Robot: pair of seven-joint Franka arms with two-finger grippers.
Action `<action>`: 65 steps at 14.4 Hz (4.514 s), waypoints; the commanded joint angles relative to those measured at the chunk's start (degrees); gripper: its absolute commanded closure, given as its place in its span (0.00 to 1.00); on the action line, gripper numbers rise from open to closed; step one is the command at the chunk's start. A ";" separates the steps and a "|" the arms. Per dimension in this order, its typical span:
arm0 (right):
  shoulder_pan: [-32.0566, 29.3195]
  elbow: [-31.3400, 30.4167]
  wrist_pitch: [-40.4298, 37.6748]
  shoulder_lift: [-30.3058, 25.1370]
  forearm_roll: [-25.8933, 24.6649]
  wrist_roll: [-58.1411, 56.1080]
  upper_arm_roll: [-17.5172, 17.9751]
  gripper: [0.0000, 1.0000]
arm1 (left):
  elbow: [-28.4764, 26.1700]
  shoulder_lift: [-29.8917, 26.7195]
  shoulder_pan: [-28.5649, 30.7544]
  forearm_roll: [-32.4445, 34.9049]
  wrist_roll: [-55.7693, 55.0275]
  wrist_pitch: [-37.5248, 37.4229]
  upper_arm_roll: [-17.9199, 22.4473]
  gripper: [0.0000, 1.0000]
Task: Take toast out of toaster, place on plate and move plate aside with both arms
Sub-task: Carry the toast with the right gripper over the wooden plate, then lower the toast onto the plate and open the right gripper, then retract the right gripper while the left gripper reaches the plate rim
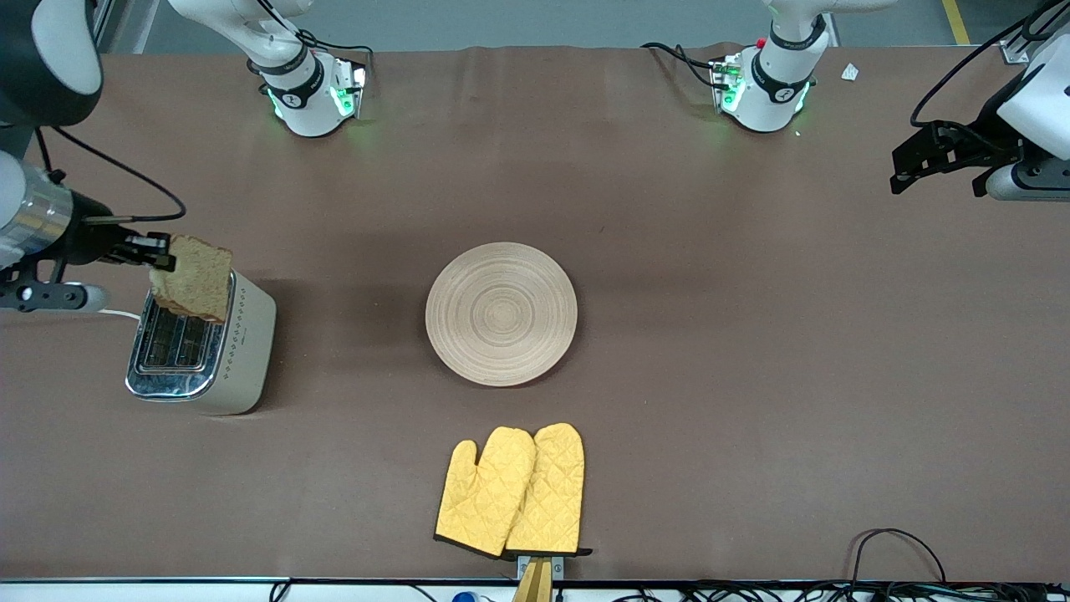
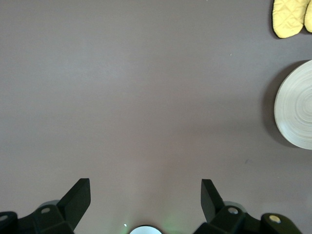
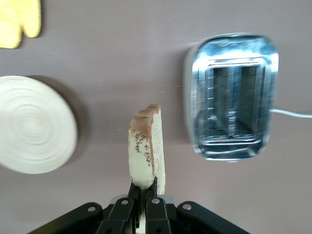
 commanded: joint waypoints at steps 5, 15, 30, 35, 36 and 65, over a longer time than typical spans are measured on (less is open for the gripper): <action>7.93 -0.58 4.94 3.61 22.11 19.96 -0.57 0.99 | 1.26 2.63 1.53 -5.15 1.00 0.82 0.19 0.00; 21.66 -18.76 32.80 7.49 44.27 13.25 -0.48 1.00 | 1.17 3.61 3.83 -8.85 1.00 2.23 0.19 0.00; 22.54 -29.75 46.27 16.45 52.98 -26.32 -0.66 0.98 | 0.73 8.52 12.70 -23.44 10.04 2.93 0.19 0.00; 19.57 -33.79 46.54 16.80 52.98 -31.87 -0.92 0.81 | 0.64 11.25 15.43 -29.94 14.08 1.97 0.19 0.00; 19.21 -34.06 45.23 16.80 52.98 -32.49 -0.92 0.53 | 0.64 12.21 15.78 -30.12 15.31 1.96 0.19 0.00; 6.76 1.44 -4.08 -5.17 -3.70 -12.27 -14.23 0.00 | -17.38 44.72 -0.30 -77.13 63.48 28.67 -9.21 0.32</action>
